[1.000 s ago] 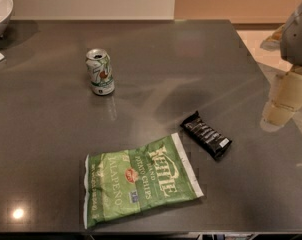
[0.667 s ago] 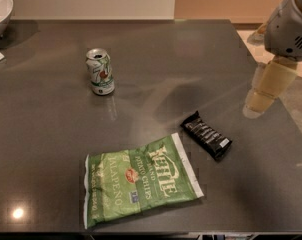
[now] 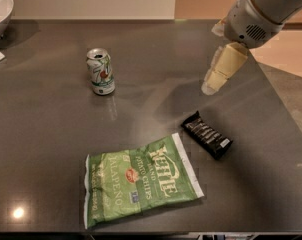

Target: Move 7up can near green jalapeno chip bag

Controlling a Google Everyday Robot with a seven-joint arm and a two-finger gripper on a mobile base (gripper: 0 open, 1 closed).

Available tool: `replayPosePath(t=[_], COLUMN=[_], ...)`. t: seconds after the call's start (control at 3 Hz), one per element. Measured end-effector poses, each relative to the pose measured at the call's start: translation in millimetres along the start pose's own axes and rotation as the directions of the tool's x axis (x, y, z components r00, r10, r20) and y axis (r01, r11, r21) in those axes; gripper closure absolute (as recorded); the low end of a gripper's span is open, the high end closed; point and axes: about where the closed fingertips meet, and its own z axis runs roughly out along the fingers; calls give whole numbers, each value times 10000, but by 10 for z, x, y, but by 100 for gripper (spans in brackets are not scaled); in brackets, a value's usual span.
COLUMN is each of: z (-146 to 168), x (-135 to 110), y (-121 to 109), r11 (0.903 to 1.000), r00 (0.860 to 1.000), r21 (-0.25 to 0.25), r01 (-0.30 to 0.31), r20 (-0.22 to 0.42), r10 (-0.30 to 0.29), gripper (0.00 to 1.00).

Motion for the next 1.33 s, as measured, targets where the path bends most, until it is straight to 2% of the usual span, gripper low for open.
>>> replayPosePath(t=[0.33, 0.67, 1.33], z=[235, 457, 927], x=[-375, -735, -1318], y=[-188, -304, -358], r11=[9999, 9991, 9960], r00=[9960, 9863, 9740], r21=[-27, -131, -630], r01=[167, 408, 630], r20=[881, 1606, 2213], r10=[-164, -382, -476], gripper=[0, 0, 0])
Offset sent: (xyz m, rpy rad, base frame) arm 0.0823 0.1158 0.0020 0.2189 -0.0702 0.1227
